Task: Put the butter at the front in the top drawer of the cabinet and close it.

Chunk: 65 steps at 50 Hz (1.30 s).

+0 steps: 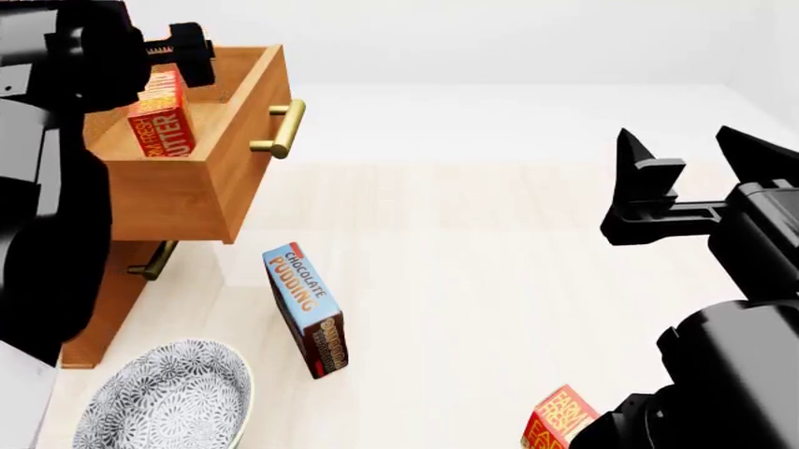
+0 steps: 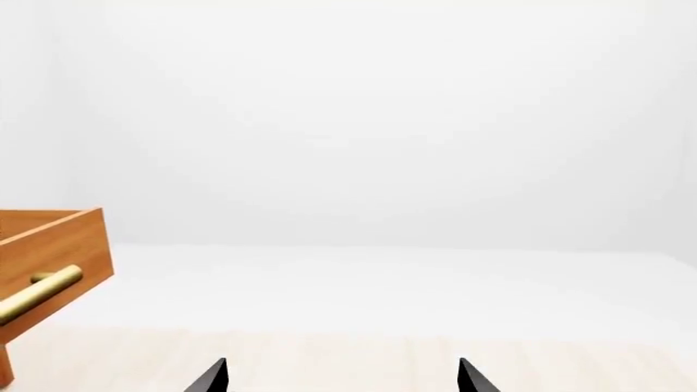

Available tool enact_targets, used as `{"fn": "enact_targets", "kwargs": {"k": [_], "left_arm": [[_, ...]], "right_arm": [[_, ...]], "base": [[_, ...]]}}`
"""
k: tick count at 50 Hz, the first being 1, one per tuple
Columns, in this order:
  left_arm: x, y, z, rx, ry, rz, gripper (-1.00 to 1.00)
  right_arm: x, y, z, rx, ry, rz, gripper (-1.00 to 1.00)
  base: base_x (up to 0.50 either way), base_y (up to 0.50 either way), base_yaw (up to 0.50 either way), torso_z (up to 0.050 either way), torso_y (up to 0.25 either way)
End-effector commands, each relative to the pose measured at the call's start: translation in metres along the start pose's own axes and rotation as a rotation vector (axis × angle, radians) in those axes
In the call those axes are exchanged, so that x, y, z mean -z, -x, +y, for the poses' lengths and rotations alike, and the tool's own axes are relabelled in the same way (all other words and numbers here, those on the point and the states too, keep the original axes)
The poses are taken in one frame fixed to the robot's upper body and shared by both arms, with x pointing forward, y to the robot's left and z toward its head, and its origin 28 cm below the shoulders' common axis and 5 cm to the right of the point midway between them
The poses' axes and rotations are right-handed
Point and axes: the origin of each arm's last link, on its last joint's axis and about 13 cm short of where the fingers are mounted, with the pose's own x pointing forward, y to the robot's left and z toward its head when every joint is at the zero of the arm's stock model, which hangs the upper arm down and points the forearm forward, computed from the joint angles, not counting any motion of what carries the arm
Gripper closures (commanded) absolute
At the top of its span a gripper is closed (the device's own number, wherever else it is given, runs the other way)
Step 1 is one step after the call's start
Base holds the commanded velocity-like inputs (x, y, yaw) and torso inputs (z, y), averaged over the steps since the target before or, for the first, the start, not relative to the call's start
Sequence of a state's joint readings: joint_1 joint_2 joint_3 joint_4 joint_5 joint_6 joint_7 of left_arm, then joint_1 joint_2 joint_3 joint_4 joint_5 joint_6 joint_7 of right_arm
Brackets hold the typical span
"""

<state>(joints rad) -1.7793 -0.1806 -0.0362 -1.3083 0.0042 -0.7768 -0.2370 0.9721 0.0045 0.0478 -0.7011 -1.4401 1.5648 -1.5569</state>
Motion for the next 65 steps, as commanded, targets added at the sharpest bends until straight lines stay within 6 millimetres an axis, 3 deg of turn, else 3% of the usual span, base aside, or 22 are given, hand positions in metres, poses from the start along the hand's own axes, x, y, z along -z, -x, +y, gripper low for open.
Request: {"fn": "enact_targets", "kwargs": {"k": [1, 10, 25, 35, 53, 65], "left_arm": [[-0.022, 0.011, 0.000, 0.022, -0.005, -0.079, -1.00], [-0.034, 0.018, -0.005, 0.129, -0.029, -0.157, -1.00], [-0.017, 0.085, -0.016, 0.386, -0.147, -0.276, -1.00], [-0.006, 0.115, -0.025, 0.555, -0.231, -0.324, -1.00], [0.032, 0.167, -0.038, 0.813, -0.381, -0.311, -1.00], [0.059, 0.182, -0.052, 0.952, -0.435, -0.245, -1.00]], "right_arm": [[-0.001, 0.000, 0.000, -0.005, 0.005, -0.003, -1.00], [0.000, 0.000, 0.000, -0.003, 0.004, -0.002, -1.00], [0.003, -0.001, -0.001, -0.002, 0.000, -0.001, -1.00], [0.004, 0.000, -0.002, -0.002, -0.002, -0.002, -1.00], [0.003, 0.001, -0.002, -0.005, -0.004, -0.006, -1.00], [0.003, 0.004, -0.002, -0.004, -0.003, -0.008, -1.00]], "base": [[0.00, 0.00, 0.00, 0.000, 0.000], [0.00, 0.00, 0.00, 0.000, 0.000], [0.00, 0.00, 0.00, 0.000, 0.000], [0.00, 0.00, 0.00, 0.000, 0.000], [0.00, 0.00, 0.00, 0.000, 0.000], [0.00, 0.00, 0.00, 0.000, 0.000]]}}
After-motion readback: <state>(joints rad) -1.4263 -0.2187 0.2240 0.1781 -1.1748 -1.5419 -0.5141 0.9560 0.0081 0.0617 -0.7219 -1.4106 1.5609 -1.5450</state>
